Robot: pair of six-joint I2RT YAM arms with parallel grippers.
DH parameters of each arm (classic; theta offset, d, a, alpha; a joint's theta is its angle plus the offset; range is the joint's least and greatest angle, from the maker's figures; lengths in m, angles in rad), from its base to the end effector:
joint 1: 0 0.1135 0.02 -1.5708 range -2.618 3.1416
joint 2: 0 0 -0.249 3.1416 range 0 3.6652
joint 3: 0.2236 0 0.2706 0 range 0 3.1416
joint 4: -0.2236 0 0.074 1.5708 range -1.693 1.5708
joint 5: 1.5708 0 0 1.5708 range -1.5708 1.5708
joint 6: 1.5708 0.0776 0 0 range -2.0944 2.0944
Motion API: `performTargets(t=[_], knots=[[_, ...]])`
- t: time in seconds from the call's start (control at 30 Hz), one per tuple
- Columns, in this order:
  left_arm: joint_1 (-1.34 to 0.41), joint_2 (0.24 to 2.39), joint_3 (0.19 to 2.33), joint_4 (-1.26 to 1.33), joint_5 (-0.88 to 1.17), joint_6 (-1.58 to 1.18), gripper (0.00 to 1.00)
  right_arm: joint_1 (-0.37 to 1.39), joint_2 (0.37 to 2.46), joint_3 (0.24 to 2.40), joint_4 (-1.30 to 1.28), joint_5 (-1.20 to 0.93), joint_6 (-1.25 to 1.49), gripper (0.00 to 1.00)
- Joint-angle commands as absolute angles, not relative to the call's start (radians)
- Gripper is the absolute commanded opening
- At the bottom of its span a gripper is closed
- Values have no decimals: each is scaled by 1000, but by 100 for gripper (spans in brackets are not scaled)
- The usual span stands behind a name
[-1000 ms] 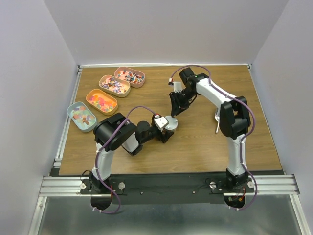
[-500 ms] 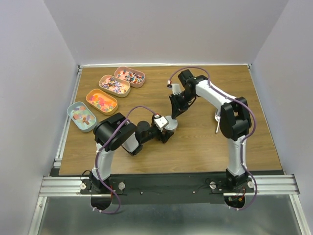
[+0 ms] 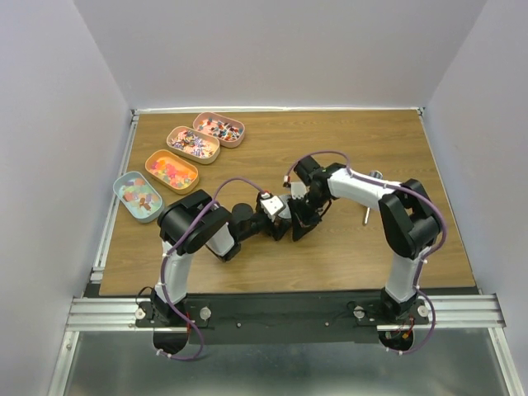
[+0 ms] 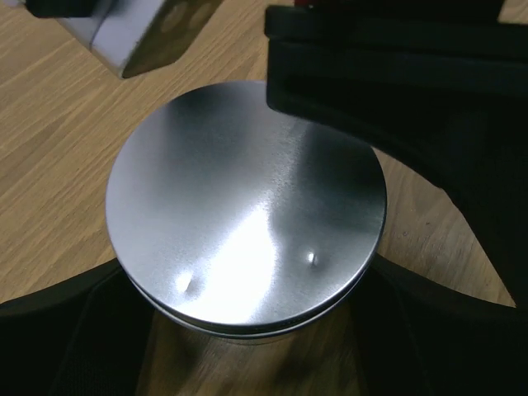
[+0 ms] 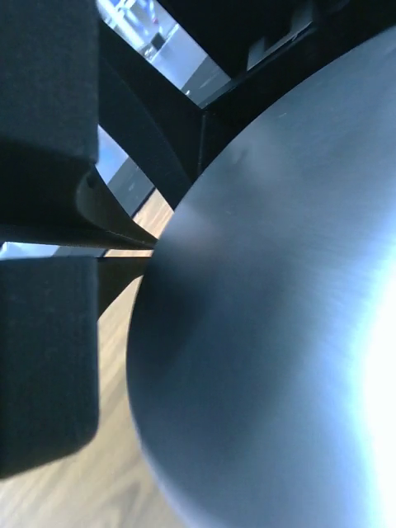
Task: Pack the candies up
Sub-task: Screw the bottle lid onto the packing bottle.
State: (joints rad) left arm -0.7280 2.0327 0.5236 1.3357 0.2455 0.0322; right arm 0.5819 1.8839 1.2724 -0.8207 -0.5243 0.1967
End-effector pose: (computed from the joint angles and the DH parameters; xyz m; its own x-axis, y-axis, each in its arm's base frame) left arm 0.2518 -0.2497 0.0510 -0.1022 0.1329 -0.9858 0.8279 0.5608 -0.0102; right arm 0.2850 0.2340 0.1082 -0.9157 -0.3999 -0.0386 -0.3616 0.7784 0.5132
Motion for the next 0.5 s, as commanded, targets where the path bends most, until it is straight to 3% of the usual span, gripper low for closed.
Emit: performTargets(t=[0.0,0.13,0.17,0.23,0.47], knots=[[-727,2026,535,1454,229,52,67,607,1790,1216,-684,-430,380,12],[-729,2025,532,1456,224,51,66,554,1741,1242,-725,-339,345,23],[-727,2025,531,1456,224,52,66,514,1738,1262,-735,-342,319,32],[-727,2025,532,1457,224,52,66,497,1740,1295,-753,-331,287,40],[-727,2023,532,1456,225,52,66,486,1876,1485,-764,-324,239,42]])
